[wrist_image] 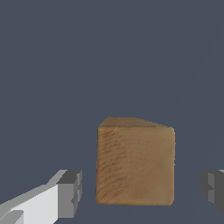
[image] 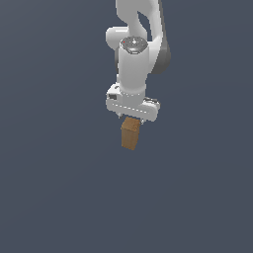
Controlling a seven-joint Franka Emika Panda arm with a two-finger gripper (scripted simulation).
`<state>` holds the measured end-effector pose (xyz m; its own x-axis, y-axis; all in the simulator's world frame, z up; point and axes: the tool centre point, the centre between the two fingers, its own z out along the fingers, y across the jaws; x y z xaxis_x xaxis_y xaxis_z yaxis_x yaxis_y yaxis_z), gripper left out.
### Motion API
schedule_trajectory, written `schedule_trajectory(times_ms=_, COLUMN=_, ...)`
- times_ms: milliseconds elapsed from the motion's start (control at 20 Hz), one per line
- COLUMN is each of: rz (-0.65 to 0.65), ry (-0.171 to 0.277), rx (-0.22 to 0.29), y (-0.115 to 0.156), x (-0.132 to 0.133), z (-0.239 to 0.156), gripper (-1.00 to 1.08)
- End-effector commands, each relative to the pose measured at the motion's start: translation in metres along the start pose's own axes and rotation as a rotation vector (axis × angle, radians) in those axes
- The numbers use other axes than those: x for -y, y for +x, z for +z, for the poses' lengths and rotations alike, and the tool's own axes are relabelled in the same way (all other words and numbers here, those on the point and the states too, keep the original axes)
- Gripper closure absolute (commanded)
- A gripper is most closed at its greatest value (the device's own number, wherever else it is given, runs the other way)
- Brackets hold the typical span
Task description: Pick up the object and move it to a goal position.
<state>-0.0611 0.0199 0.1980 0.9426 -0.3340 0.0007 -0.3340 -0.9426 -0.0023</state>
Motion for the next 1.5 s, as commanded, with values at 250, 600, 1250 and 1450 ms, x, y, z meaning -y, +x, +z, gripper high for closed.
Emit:
schedule_trajectory(times_ms=250, rz=0.010, ry=-0.002, rx=0.001, y=-0.001, x=0.000, z=0.005, gripper=-0.92)
schedule_trajectory(times_ms=600, rz=0.012, ry=-0.002, rx=0.001, y=-0.002, x=-0.001, z=0.030, gripper=-0.92)
schedule_trajectory(times_ms=1250, rz=0.014, ry=-0.002, rx=0.001, y=-0.002, x=0.000, z=0.055, gripper=1.08)
schedule_trajectory(times_ms=1450, rz=0.014, ry=-0.002, rx=0.001, y=-0.002, x=0.000, z=0.055, gripper=1.08)
